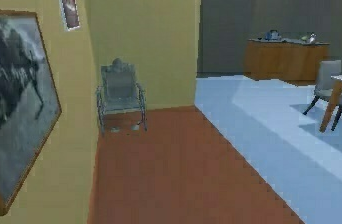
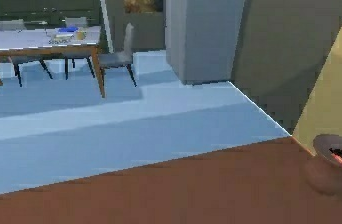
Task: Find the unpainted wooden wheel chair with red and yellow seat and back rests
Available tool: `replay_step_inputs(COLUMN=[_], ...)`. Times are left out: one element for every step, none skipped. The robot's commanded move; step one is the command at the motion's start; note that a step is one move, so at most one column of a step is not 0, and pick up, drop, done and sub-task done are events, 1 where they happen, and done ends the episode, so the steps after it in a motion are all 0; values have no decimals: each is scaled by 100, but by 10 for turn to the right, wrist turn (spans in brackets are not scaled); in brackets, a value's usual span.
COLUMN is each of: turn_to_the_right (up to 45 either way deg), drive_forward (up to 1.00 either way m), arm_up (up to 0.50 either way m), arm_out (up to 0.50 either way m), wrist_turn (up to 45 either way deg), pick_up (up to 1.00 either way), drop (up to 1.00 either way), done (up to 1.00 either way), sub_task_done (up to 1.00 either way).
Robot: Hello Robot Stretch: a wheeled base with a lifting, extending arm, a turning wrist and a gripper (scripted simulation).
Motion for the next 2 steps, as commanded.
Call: replay_step_inputs(turn_to_the_right=[-60, 0], drive_forward=[0, 40], arm_up=[0, 0], arm_out=[0, 0], wrist_turn=[0, 0], pick_up=[0, 0], drop=[0, 0], done=[0, 0], sub_task_done=[0, 0])
